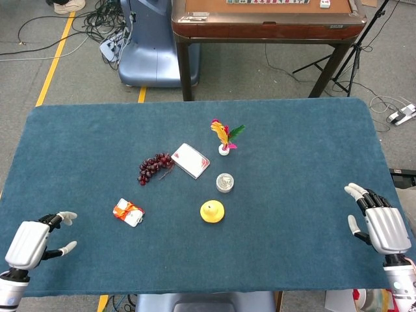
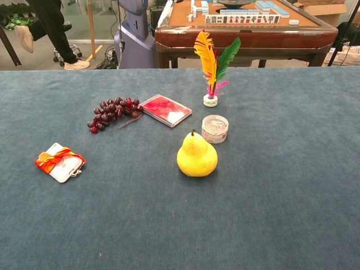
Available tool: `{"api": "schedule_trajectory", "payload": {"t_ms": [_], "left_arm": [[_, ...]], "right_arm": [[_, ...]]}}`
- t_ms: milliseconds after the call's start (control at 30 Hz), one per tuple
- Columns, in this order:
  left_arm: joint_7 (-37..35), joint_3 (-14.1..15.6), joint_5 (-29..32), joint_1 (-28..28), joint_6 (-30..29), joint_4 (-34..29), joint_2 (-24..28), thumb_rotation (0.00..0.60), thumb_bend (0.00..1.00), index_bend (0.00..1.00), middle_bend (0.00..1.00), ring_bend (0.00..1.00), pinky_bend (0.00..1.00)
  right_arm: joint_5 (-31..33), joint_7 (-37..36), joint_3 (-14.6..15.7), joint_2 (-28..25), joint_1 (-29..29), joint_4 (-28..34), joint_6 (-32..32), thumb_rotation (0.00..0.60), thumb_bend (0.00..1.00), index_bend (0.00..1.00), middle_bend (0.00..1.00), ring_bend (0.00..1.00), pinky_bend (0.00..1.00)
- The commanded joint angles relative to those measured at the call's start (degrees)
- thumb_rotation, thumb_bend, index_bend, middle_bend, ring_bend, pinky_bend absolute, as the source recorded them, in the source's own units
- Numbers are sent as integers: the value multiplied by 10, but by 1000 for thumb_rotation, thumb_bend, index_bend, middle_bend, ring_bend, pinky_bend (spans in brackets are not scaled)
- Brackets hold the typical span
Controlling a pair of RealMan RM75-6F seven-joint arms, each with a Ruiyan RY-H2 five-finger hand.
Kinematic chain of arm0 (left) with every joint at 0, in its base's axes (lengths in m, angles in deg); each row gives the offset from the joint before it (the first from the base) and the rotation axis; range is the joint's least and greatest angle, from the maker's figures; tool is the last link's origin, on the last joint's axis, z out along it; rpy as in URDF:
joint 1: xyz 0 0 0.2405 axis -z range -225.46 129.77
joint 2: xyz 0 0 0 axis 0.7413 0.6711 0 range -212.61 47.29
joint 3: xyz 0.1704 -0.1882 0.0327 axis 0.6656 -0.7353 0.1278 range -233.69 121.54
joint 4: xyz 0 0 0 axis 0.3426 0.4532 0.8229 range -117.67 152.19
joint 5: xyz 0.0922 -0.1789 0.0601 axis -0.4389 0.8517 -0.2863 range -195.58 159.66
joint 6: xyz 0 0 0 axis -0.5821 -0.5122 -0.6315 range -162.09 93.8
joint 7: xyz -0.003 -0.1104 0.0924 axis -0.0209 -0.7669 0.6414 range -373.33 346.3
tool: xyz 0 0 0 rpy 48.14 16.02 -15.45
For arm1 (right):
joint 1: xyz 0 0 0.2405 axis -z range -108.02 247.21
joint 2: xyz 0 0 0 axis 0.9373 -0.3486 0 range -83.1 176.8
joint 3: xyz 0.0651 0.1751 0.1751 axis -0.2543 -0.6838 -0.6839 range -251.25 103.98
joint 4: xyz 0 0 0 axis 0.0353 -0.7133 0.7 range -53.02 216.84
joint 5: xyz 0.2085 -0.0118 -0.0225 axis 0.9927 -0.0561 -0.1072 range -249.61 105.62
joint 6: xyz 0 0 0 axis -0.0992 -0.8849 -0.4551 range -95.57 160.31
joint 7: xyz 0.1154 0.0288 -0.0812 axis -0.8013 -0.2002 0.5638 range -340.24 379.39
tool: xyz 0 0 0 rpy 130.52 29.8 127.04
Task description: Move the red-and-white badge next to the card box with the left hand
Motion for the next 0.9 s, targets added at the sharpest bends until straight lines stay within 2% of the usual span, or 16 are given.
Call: {"api": "schedule_trajectory", "payload": {"t_ms": [33, 233, 300, 533, 700, 900], "left_arm": [[-1, 2, -8, 7, 2, -3, -3, 600, 74, 383, 672, 582, 884], [-31, 13, -33, 33, 32, -25, 7, 600, 74, 464, 951, 795, 993], [-22, 16, -33, 42, 50, -36, 14, 600, 74, 457, 992, 844, 1000], [24, 20, -19, 71, 112, -64, 21, 600, 144, 410, 1000, 927, 1000], [53, 13, 4, 84, 142, -59, 7, 600, 269, 312, 1000, 929, 1000], [83, 13, 28, 99, 176, -60, 2, 600, 293, 305, 1000, 929, 1000]], "right_arm": [[-9, 2, 3, -3, 1, 6, -6, 600, 475, 203, 181, 156, 300], [-15, -4, 4, -9, 6, 12, -16, 600, 474, 233, 188, 156, 354], [-16, -5, 4, -11, 7, 13, -17, 600, 475, 240, 188, 156, 355], [-14, -13, 3, -16, 9, 13, -18, 600, 475, 257, 191, 156, 355], [-18, -16, 3, -19, 14, 16, -30, 600, 474, 269, 196, 156, 355], [-19, -22, 1, -20, 18, 16, -39, 600, 474, 274, 201, 156, 355]]}}
